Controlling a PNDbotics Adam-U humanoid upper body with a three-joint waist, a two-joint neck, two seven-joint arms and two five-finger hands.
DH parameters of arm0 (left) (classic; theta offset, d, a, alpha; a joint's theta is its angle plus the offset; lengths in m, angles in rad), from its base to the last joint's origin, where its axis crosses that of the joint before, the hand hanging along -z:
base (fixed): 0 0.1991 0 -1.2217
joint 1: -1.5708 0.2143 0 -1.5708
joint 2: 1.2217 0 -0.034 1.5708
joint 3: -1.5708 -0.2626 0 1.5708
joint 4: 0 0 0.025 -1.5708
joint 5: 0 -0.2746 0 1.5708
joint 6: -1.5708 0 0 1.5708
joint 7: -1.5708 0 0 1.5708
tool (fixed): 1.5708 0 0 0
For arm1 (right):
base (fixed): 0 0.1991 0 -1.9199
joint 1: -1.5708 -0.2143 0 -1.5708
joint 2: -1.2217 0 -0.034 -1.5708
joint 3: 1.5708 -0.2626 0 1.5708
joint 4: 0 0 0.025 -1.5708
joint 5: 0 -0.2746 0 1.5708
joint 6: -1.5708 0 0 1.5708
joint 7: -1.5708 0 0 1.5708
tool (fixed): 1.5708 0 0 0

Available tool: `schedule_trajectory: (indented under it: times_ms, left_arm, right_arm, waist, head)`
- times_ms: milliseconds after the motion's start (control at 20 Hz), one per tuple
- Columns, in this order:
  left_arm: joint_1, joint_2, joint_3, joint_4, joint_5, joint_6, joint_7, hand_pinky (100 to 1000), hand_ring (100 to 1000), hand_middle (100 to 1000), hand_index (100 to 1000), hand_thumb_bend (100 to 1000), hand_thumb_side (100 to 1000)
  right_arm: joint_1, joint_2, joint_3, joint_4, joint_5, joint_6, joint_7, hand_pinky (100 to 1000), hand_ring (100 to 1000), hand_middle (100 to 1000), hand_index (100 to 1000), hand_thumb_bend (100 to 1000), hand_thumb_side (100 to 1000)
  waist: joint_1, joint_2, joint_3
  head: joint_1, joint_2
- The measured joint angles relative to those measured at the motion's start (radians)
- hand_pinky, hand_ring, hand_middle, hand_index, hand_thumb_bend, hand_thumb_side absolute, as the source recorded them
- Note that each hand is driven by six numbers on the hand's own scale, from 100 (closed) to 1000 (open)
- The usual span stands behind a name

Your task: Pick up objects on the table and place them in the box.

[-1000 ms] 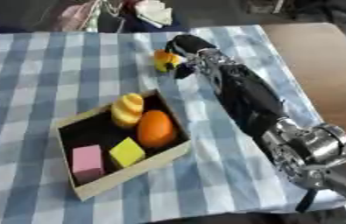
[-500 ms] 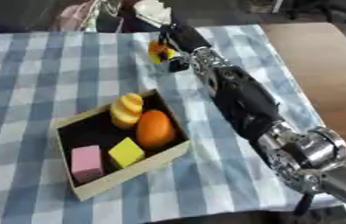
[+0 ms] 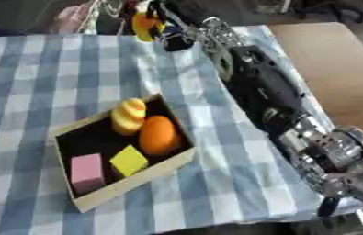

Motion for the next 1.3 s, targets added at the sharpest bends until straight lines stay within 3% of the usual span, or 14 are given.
schedule_trajectory:
  times_ms: [200,350,650,800,900,1150,1300]
  left_arm:
    - [0.000,0.001,0.007,0.001,0.000,0.002,0.010,629,482,506,733,198,607]
    - [0.001,0.001,0.010,0.001,-0.002,0.003,0.012,629,482,506,733,197,607]
    - [0.001,0.001,0.011,0.006,-0.004,0.004,0.013,629,481,506,733,199,609]
    - [0.001,0.001,0.011,0.007,-0.004,0.003,0.012,629,481,506,733,199,609]
    - [0.001,0.001,0.011,0.007,-0.004,0.003,0.011,630,481,506,734,199,611]
    - [0.001,0.001,0.011,0.007,-0.005,0.002,0.009,630,481,507,734,201,611]
    - [0.002,0.001,0.011,0.007,-0.005,0.002,0.009,630,481,507,734,201,612]
  right_arm:
    - [0.017,-0.017,0.110,-0.124,-0.159,-0.104,0.155,764,607,431,474,100,100]
    - [0.036,-0.015,0.178,-0.189,-0.260,-0.144,0.289,771,626,458,496,100,100]
    - [0.084,0.053,0.263,-0.234,-0.310,-0.193,0.486,777,650,484,525,100,100]
    - [0.106,0.093,0.278,-0.234,-0.298,-0.200,0.511,783,670,507,584,100,100]
    - [0.112,0.111,0.285,-0.234,-0.279,-0.200,0.511,791,697,545,675,100,109]
    - [0.111,0.125,0.287,-0.235,-0.210,-0.204,0.507,818,759,666,857,100,302]
    - [0.108,0.116,0.286,-0.239,-0.174,-0.207,0.505,826,776,703,897,100,310]
  waist:
    - [0.000,0.000,-0.009]
    - [0.000,0.000,-0.014]
    - [0.000,0.000,-0.018]
    - [0.000,0.000,-0.018]
    - [0.000,0.000,-0.018]
    - [0.000,0.000,-0.020]
    - [0.000,0.000,-0.025]
  head:
    - [0.007,0.000]
    - [0.010,0.000]
    - [0.011,0.000]
    - [0.011,0.000]
    - [0.010,0.000]
    - [0.010,0.000]
    - [0.011,0.000]
